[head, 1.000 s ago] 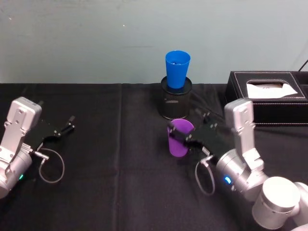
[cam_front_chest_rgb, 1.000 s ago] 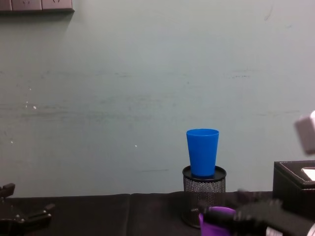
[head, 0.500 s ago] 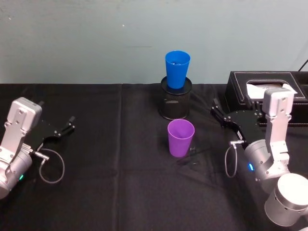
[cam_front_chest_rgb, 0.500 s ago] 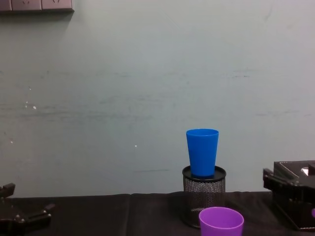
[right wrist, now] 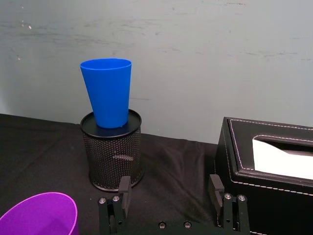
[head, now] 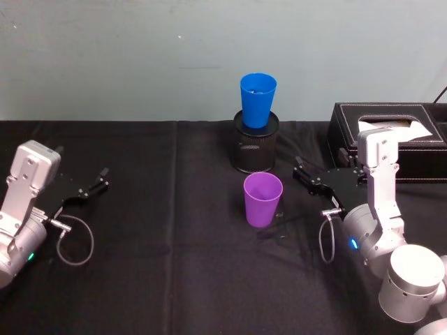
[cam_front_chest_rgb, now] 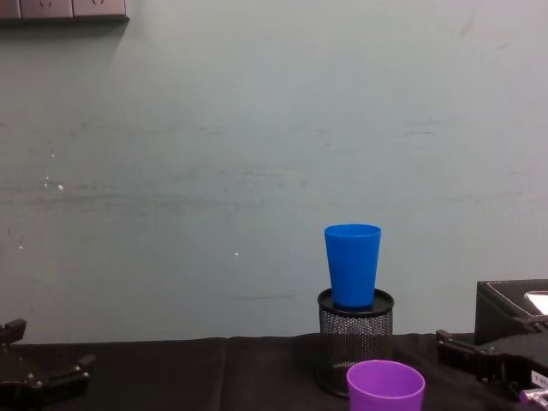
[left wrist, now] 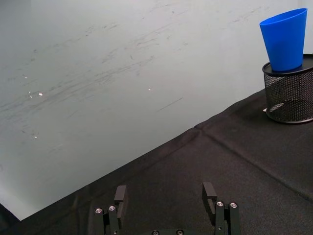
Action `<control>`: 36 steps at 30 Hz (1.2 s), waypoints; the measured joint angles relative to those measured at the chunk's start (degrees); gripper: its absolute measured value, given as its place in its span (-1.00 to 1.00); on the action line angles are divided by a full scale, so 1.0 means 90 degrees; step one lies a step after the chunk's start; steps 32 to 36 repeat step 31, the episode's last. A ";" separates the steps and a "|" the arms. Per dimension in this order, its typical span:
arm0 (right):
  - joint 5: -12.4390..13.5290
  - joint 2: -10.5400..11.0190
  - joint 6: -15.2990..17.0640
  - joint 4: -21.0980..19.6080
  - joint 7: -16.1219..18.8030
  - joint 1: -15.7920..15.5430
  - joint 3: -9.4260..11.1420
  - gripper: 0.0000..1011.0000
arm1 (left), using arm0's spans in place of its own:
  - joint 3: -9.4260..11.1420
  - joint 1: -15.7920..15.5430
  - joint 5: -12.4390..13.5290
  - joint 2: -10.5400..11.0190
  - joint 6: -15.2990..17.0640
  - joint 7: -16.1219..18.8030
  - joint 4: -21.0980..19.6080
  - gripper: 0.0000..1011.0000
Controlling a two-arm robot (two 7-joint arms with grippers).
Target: Pick up one cup with a gripper and tap it against the other cup.
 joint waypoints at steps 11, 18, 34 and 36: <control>0.0014 0.0006 -0.0010 -0.0028 0.0000 -0.0014 -0.0001 0.98 | 0.0000 0.0000 0.0000 0.0000 0.0000 0.0000 0.0000 0.98; 0.0031 0.0010 -0.0015 -0.0039 -0.0001 -0.0018 -0.0001 0.98 | 0.0000 0.0000 0.0000 0.0000 0.0000 0.0000 0.0000 0.98; 0.0043 0.0015 -0.0023 -0.0047 -0.0004 -0.0024 -0.0001 0.98 | 0.0000 0.0000 0.0000 0.0000 0.0000 0.0000 0.0000 0.98; 0.0043 0.0015 -0.0023 -0.0047 -0.0004 -0.0024 -0.0001 0.98 | 0.0000 0.0000 0.0000 0.0000 0.0000 0.0000 0.0000 0.98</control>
